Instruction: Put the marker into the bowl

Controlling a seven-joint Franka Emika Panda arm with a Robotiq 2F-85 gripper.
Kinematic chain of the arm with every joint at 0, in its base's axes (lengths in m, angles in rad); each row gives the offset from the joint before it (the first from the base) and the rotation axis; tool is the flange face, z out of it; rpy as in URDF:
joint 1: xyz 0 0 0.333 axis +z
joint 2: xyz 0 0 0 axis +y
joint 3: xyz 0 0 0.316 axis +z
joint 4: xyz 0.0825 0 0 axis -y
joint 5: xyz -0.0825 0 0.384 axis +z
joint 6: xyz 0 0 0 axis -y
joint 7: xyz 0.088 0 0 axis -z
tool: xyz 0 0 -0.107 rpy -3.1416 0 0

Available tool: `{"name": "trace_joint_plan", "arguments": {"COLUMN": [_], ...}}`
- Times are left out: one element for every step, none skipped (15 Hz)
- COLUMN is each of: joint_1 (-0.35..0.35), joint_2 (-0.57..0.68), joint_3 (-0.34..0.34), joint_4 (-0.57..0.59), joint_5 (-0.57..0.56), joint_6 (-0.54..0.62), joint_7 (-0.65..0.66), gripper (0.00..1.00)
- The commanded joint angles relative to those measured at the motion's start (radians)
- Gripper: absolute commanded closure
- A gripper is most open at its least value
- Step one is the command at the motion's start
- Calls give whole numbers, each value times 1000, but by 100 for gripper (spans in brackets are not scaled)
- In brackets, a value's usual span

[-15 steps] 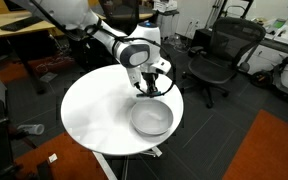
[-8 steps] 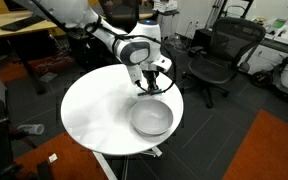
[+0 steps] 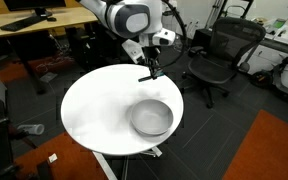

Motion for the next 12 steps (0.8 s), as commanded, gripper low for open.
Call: {"name": "trace_joint_plan", "arguments": {"joint_1": [-5, -7, -9, -16, -22, -29, -29, -37, -39, -46, -55, -65], "joint_2": [-204, -239, -272, -300, -325, -344, -357, -368, -372, -376, -371, -365], "joint_3": [-6, -12, -19, -23, -29, -34, -50, -54, -66, -72, -75, -75], "joint_4": [-202, -233, -264, -295, -324, -350, -369, -389, -402, -419, -430, -444], "joint_5": [-46, -58, -74, -82, -91, -94, -112, -117, -128, -136, -137, -134], "joint_6": [-55, -66, -71, -69, -65, -58, -58, -53, -49, -24, 3, 55], "joint_7": [-51, -49, -50, -52, -48, -46, -25, -24, -14, -16, -24, -31], "gripper": [95, 95, 95, 95, 95, 95, 95, 95, 95, 95, 95, 95]}}
